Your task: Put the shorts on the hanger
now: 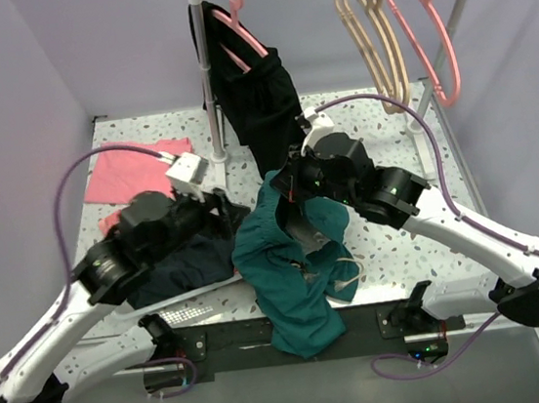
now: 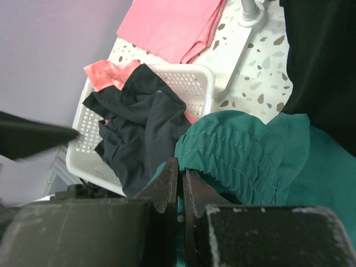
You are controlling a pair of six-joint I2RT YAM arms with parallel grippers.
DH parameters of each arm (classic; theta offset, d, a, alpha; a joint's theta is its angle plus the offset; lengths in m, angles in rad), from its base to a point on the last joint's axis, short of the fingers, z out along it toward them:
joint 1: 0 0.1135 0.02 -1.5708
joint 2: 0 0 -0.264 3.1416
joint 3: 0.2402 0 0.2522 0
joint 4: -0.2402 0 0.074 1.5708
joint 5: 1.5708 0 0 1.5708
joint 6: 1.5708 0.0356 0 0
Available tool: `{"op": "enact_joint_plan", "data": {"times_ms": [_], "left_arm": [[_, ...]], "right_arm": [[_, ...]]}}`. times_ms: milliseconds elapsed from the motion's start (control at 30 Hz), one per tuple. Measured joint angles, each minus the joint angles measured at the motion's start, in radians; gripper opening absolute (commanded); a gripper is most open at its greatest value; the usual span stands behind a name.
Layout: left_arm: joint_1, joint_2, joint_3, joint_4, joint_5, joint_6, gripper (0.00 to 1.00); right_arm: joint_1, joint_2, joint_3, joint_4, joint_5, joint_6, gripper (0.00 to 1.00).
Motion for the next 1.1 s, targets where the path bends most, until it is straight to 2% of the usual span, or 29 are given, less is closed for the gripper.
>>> {"op": "enact_joint_plan", "data": {"times_ms": [100,233,300,633,800,1000,1100], "left_arm": [[-0.113,0.067,-0.068,0.019,-0.101,-0.061,0.76],[-0.314,0.135,-0.080,0.027,-0.282,-0.125,0.80],[-0.367,0.138,-0.080,0.043,-0.349,-0.152,0.80],[-0.397,0.246,-0.074,0.079,-0.653,-0.286,0.78],[-0.398,0.311,-0.074,0.149,-0.703,-0.285,0.61],[-0.398,0.341,-0.074,0.179,-0.740,-0.293,0.46],[-0.398,0.341,-0.074,0.185,-0.746,-0.298,0.29]], "right_arm": [[0.000,0.025,0.006,0.002,0.012,0.014,0.00],[0.000,0.053,0.021,0.001,0.025,0.026,0.00],[0.000,0.055,0.024,0.000,0.031,0.029,0.00],[0.000,0.055,0.031,0.001,0.047,0.041,0.00],[0.000,0.055,0.031,0.000,0.060,0.046,0.00],[0.000,0.055,0.029,-0.014,0.107,0.045,0.00],[0.000,0.055,0.028,-0.027,0.126,0.042,0.00]]}}
